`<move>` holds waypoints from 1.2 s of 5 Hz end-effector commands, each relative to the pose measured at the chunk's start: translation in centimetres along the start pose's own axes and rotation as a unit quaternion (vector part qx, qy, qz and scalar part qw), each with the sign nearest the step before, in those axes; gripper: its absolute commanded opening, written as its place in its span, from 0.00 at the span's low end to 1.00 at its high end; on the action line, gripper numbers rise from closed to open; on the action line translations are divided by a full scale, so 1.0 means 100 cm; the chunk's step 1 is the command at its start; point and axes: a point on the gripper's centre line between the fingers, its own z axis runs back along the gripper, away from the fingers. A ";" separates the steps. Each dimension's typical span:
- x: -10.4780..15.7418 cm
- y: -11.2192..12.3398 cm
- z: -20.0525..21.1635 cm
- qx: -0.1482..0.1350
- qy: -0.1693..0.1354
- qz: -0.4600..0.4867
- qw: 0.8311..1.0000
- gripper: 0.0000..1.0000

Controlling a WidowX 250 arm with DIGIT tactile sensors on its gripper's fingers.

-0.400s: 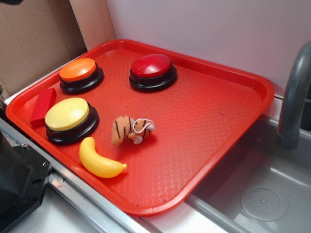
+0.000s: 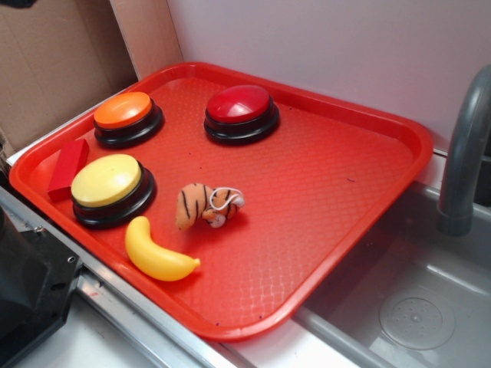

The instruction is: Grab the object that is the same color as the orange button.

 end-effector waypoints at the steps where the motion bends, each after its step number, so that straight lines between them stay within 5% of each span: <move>1: 0.036 -0.029 -0.032 0.026 -0.029 -0.136 0.990 1.00; 3: 0.058 -0.065 -0.096 0.029 -0.063 -0.263 0.962 1.00; 6: 0.069 -0.056 -0.210 0.019 0.047 -0.296 0.954 1.00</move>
